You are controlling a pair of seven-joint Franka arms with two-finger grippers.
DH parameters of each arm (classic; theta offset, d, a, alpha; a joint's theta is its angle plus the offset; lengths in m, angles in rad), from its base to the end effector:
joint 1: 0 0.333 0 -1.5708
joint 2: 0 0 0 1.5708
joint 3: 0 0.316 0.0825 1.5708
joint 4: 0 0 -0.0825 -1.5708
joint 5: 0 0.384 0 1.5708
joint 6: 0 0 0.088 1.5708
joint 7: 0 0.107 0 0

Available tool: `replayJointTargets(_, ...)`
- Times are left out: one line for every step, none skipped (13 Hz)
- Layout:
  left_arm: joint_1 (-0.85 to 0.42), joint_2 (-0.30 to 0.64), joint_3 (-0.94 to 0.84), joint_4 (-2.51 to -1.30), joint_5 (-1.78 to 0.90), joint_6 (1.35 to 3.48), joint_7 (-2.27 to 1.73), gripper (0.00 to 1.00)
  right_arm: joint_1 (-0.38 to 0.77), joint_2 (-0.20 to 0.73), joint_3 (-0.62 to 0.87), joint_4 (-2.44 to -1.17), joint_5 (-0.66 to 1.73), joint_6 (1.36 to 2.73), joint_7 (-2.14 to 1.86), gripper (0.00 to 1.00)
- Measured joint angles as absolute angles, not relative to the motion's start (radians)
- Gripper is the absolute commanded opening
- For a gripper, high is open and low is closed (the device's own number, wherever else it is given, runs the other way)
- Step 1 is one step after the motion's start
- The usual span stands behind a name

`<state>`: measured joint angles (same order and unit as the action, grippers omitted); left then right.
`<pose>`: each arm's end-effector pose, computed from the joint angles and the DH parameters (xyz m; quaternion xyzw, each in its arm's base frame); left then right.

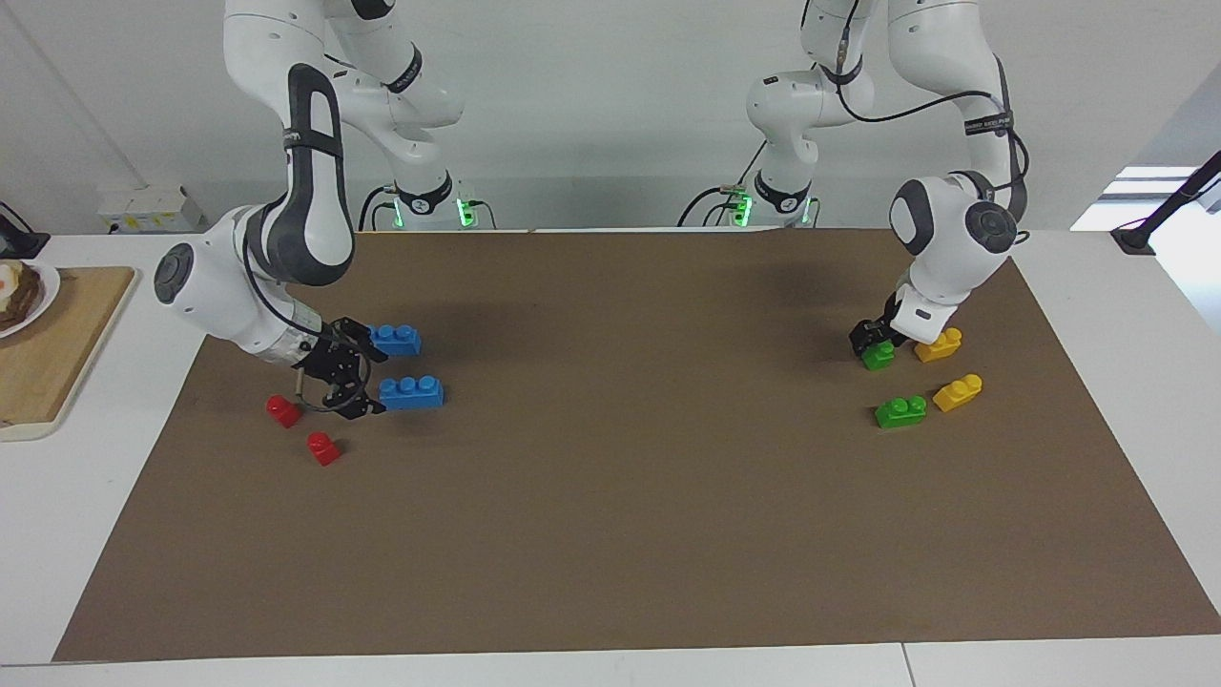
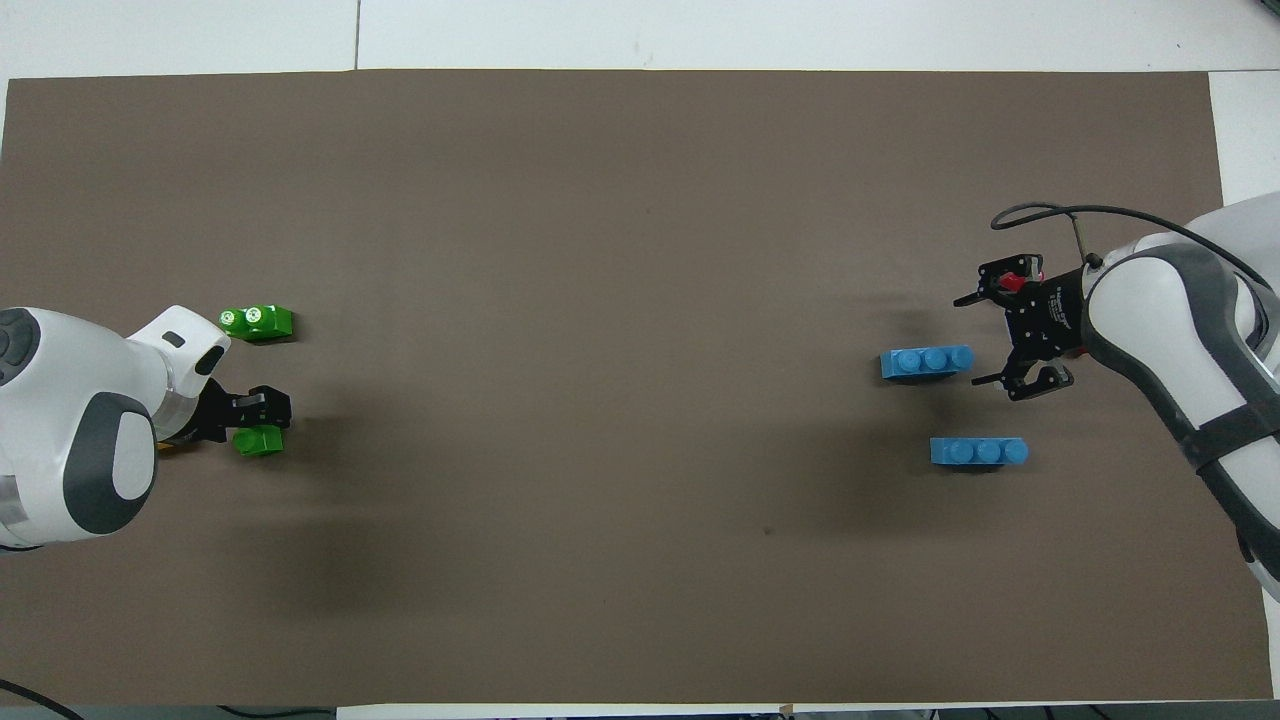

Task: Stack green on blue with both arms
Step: 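Close the left gripper on the green brick while the right gripper grasps the blue brick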

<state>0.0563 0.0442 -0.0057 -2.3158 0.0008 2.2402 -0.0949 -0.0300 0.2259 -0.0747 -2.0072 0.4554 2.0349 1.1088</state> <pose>0.4994 0.0253 0.3138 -0.9956 -0.0723 0.0598 0.0015 0.5730 -0.0342 0.3336 -0.7292 0.6526 0.1714 0.1143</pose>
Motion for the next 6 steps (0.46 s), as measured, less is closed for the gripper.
replayJointTargets(0.056,0.046,-0.006,-2.316,0.001,2.241,-0.095,0.55,-0.026,0.226,-0.074,-2.015,0.455,2.044,1.108,1.00)
replayJointTargets(0.056,0.046,-0.006,-2.316,0.001,2.242,-0.094,0.43,-0.022,0.227,-0.074,-2.024,0.455,2.048,1.104,1.00)
replayJointTargets(0.056,0.046,-0.006,-2.316,0.001,2.242,-0.094,0.22,-0.020,0.228,-0.074,-2.032,0.455,2.053,1.097,1.00)
replayJointTargets(0.056,0.046,-0.006,-2.316,0.001,2.242,-0.094,0.06,-0.020,0.230,-0.074,-2.042,0.455,2.062,1.092,1.00)
replayJointTargets(0.056,0.046,-0.006,-2.316,0.001,2.242,-0.094,0.00,-0.020,0.232,-0.075,-2.052,0.461,2.072,1.087,1.00)
replayJointTargets(0.056,0.046,-0.006,-2.316,0.001,2.242,-0.094,0.00,-0.020,0.236,-0.075,-2.060,0.479,2.082,1.074,1.00)
